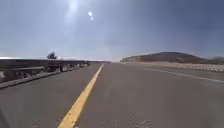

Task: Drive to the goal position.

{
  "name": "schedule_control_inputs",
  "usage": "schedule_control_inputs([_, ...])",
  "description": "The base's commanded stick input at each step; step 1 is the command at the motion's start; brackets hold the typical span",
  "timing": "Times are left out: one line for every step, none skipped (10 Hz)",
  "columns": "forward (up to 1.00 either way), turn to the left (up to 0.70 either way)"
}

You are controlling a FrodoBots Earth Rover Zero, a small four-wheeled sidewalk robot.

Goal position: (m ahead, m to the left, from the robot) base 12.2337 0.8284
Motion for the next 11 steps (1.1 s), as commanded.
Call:
schedule_control_inputs([0.85, 0.00])
schedule_control_inputs([0.85, 0.00])
schedule_control_inputs([0.85, 0.00])
schedule_control_inputs([0.85, 0.00])
schedule_control_inputs([0.85, 0.00])
schedule_control_inputs([0.85, 0.12])
schedule_control_inputs([0.85, 0.28])
schedule_control_inputs([0.85, 0.24])
schedule_control_inputs([0.85, 0.08])
schedule_control_inputs([0.85, 0.00])
schedule_control_inputs([0.85, 0.00])
